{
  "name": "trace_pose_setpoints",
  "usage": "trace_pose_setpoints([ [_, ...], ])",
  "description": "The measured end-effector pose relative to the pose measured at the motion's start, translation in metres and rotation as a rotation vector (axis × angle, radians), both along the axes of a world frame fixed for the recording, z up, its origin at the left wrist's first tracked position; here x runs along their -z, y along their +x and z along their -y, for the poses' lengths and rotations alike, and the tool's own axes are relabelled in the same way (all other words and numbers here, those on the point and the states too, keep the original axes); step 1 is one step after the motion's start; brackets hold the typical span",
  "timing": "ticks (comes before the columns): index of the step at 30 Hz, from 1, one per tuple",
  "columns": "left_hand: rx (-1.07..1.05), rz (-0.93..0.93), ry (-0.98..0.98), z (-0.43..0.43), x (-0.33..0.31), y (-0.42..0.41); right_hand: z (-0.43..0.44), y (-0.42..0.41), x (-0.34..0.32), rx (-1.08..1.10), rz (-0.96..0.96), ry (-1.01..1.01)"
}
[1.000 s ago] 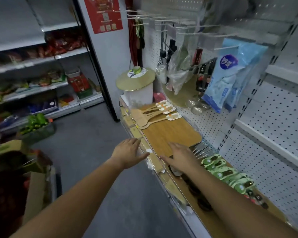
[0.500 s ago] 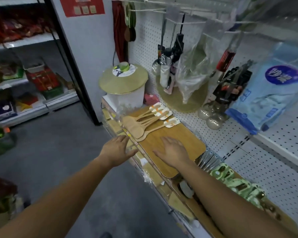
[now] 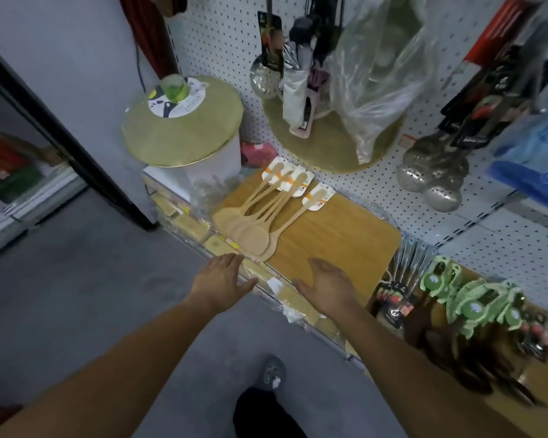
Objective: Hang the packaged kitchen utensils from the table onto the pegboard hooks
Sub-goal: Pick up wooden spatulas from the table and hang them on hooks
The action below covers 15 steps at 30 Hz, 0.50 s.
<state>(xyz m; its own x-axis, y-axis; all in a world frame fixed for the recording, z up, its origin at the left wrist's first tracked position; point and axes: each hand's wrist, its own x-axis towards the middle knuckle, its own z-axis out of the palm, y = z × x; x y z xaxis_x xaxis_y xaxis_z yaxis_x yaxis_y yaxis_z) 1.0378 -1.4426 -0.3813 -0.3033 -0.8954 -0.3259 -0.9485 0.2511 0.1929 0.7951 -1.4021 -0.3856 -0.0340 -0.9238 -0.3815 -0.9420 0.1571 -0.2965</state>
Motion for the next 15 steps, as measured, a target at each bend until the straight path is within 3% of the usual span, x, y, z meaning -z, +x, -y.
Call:
trace_pose_setpoints([
  [15, 0.192, -0.05, 0.067, 0.153, 0.087, 0.009, 0.103, 0.035, 0.078, 0.273, 0.098, 0.117],
])
